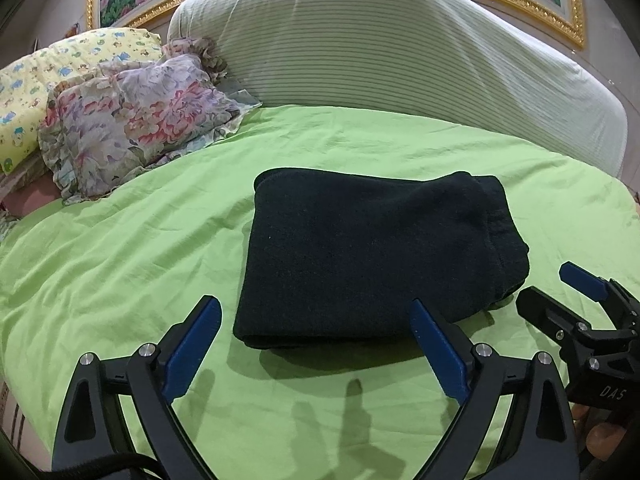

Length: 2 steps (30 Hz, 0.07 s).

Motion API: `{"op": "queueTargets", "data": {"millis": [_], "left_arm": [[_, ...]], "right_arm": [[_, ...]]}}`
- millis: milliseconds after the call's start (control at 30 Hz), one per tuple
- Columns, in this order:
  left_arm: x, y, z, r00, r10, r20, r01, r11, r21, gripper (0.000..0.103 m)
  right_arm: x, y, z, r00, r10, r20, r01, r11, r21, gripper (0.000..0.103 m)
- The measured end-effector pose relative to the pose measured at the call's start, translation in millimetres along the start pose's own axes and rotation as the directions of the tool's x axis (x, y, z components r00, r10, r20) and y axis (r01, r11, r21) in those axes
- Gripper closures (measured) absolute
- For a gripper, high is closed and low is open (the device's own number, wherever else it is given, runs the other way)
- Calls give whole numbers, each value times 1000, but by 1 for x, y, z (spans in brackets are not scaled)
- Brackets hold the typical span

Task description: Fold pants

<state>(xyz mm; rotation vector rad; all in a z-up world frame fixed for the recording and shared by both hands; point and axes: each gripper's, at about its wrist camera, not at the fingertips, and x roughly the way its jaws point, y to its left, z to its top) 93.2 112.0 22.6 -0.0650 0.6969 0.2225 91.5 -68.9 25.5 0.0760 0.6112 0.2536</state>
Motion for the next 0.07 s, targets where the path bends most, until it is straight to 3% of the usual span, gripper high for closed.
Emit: {"op": "queueTargets", "data": {"millis": [67], "left_arm": [[-1,-1,0,1000,2,-3,-2,1000,1,7]], "right_arm": [[1,-2,1,1000,-2,-2,2,1000,3,0]]}}
